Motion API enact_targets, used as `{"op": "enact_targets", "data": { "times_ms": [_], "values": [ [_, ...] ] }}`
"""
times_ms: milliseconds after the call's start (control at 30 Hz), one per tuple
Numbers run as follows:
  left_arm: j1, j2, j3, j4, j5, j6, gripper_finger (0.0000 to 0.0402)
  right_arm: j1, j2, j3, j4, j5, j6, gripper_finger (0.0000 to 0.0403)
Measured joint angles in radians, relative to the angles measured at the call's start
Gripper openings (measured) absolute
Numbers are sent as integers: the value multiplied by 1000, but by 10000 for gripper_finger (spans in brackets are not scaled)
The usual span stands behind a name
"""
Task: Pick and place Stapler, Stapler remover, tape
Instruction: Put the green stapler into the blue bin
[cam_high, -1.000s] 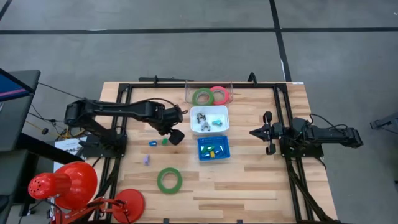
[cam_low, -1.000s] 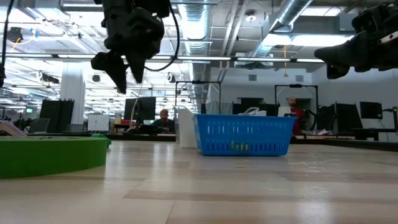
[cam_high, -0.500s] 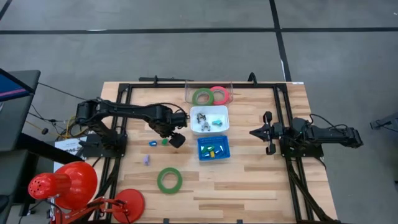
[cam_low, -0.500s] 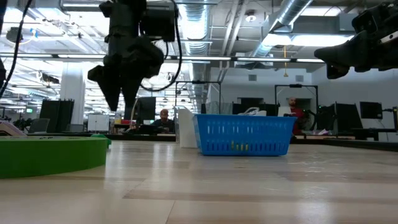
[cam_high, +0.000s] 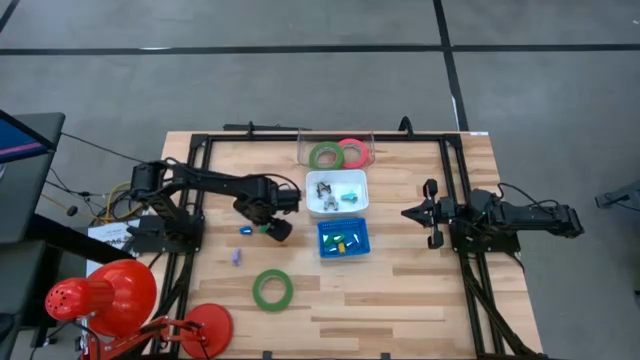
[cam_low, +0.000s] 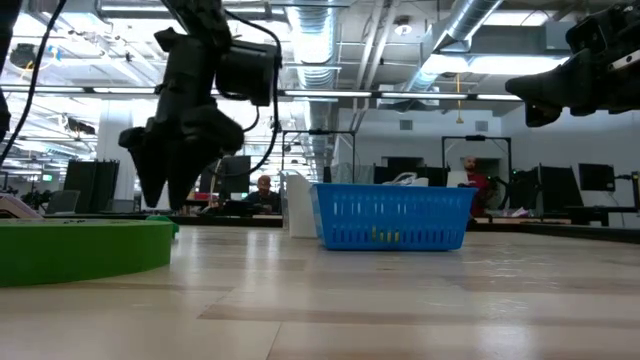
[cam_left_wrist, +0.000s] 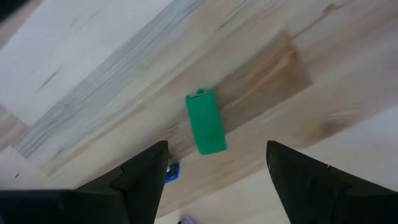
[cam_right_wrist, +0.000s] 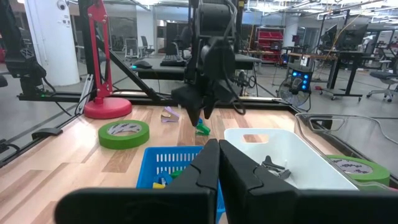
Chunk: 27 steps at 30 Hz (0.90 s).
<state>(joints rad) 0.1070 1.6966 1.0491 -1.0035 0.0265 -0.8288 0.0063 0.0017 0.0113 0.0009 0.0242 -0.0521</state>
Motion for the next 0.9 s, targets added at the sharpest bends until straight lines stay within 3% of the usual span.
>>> {"op": "enact_targets", "data": {
  "times_ms": [533, 900],
  "values": [
    [26, 0, -86, 83, 0, -48, 256, 0, 0, 0, 0, 0, 0, 1],
    [41, -1, -86, 97, 0, -41, 163, 0, 0, 0, 0, 0, 0, 1]
  ]
}}
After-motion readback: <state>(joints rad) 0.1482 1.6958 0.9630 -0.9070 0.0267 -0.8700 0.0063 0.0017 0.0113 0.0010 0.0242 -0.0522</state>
